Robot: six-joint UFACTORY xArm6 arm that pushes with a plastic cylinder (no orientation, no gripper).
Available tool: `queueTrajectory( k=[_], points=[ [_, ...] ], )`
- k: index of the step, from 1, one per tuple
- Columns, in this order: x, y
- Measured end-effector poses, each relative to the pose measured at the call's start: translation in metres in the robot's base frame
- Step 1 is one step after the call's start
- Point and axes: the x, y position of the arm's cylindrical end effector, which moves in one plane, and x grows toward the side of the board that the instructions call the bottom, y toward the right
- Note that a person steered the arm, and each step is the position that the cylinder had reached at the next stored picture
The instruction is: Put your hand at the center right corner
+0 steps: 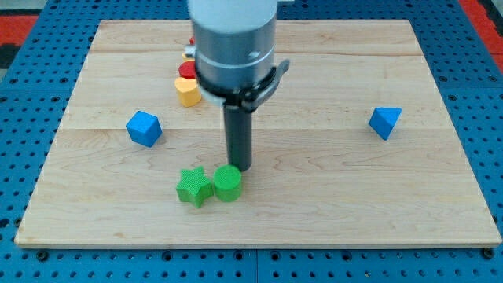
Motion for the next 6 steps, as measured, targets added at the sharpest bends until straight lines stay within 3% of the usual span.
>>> queueTrajectory(
  k=[1, 3, 4, 6],
  points=[
    [-0.030, 0.002],
    [-0.061, 0.173],
    [-0.025, 0.195],
    [-0.026, 0.282]
  ],
)
